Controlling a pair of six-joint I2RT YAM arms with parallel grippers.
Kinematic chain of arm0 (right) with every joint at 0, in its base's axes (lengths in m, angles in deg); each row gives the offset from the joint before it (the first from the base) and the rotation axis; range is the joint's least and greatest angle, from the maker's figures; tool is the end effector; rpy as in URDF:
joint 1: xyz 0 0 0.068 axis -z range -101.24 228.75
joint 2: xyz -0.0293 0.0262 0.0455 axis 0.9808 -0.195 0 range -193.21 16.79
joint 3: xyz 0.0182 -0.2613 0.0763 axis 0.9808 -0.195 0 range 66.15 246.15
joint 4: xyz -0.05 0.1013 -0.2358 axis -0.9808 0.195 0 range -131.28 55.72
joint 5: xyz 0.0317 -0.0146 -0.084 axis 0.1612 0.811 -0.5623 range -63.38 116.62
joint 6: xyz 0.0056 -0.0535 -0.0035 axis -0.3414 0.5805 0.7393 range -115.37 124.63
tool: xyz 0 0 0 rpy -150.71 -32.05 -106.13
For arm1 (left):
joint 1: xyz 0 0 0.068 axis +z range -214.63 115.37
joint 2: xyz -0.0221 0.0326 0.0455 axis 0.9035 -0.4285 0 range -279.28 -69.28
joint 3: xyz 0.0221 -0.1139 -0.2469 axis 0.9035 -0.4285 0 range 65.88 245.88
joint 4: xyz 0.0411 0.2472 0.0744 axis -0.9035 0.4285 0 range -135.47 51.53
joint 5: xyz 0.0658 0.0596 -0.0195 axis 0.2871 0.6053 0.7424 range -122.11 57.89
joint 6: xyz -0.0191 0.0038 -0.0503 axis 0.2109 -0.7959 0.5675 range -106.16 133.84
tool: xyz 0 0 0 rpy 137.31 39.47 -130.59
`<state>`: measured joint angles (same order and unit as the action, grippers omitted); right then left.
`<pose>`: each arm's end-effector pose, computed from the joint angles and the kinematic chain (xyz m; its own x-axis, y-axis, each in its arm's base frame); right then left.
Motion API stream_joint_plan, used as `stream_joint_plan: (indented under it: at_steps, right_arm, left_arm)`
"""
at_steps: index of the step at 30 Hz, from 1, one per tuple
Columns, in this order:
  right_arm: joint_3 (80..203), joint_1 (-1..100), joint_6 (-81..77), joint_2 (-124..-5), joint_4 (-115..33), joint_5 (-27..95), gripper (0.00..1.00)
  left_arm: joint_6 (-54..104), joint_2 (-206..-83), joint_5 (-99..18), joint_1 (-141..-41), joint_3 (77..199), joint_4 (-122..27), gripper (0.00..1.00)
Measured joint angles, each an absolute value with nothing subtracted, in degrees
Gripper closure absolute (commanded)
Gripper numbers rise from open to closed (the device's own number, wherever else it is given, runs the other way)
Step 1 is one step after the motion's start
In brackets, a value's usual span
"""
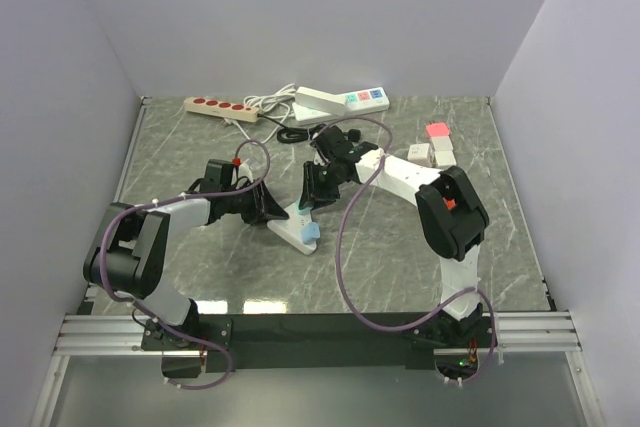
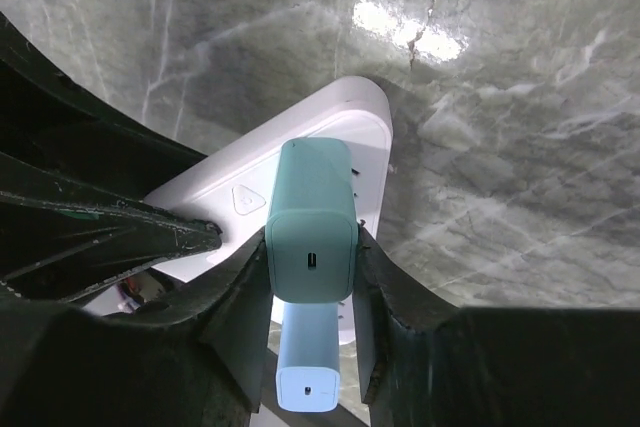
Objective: Pull the plug off the socket
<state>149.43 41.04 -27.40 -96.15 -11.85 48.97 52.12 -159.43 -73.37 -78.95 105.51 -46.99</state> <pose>0.3244 0.2678 0.1957 -0.9574 -0.1204 -0.2624 -0.2507 0.7973 0.5490 0.2740 -0.0942 0.1505 -0.9489 -0.2384 -0.2068 0.0221 0.6035 -0.7971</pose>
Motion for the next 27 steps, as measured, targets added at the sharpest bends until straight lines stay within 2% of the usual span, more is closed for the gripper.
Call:
stream_joint_plan:
  at_steps: [4, 21, 23, 27]
  right_arm:
    - [150.6, 41.6, -27.0, -97.2, -11.2, 50.5, 1.0]
    - [159.6, 49.2, -20.3, -100.7, -1.4, 62.8, 1.0]
    - [156.7, 49.1, -21.5, -99.4, -4.3, 62.3, 1.0]
    - [142.8, 46.1, -29.4, -90.7, -14.9, 55.9, 1.0]
  left_arm:
    - [52.6, -159.3, -72.9, -79.0, 105.4, -47.3, 0.99]
    - [54.1, -157.3, -70.8, -80.0, 104.9, -55.1, 0.99]
    - [54.1, -157.3, -70.7, -80.0, 104.9, -55.1, 0.99]
    - [53.6, -157.3, -71.8, -80.7, 104.7, -52.2, 0.99]
